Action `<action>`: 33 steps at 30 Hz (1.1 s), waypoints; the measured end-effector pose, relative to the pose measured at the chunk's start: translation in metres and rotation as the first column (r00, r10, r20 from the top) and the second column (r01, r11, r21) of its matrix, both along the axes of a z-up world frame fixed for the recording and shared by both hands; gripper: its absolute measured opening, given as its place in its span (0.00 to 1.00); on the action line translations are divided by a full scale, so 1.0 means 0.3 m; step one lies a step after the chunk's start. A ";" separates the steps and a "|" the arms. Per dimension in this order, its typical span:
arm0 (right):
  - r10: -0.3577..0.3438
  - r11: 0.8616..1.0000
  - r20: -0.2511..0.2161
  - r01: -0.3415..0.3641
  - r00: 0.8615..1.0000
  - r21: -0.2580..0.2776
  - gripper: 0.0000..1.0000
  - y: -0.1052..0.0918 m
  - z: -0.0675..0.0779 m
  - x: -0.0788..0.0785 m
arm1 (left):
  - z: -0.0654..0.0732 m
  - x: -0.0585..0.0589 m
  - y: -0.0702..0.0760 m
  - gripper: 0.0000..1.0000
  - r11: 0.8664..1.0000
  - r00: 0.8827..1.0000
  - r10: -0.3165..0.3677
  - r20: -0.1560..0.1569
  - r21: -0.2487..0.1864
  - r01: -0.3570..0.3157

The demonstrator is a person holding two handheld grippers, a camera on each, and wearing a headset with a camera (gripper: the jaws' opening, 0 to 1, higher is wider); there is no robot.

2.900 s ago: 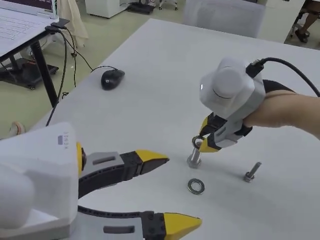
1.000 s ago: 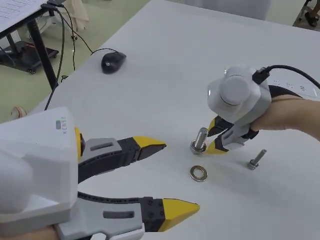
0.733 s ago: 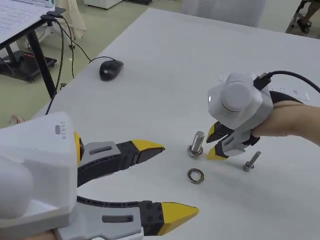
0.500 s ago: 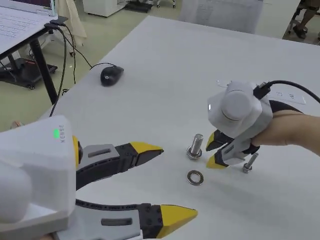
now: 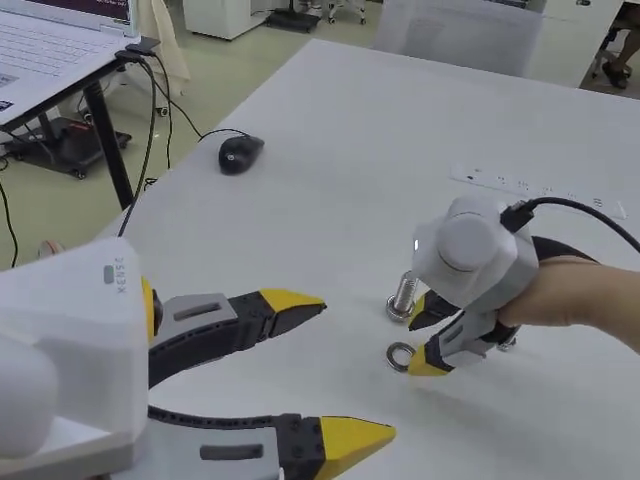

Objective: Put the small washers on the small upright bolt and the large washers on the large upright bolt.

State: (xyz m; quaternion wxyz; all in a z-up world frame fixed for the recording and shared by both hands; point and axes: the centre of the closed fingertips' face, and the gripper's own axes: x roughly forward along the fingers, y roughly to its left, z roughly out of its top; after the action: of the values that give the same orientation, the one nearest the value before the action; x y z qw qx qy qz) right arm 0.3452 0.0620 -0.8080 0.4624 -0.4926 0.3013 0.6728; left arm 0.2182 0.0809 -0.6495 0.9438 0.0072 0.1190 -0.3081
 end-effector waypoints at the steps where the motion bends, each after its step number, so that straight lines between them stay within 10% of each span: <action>1: -0.001 1.000 -0.003 0.001 1.000 -0.004 0.32 0.000 -0.005 -0.002 | 0.001 0.001 0.002 0.56 1.000 1.000 0.000 0.001 -0.001 0.000; 33: -0.007 0.999 -0.038 0.006 0.999 -0.033 0.31 0.003 -0.058 0.015 | -0.027 0.067 0.007 0.55 1.000 1.000 -0.004 -0.025 -0.015 0.004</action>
State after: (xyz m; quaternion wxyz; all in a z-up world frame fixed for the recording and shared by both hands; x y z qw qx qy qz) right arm 0.3497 0.0630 -0.8254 0.4506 -0.4861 0.3228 0.6756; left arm 0.2384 0.0831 -0.6576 0.9417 -0.0036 0.1287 -0.3108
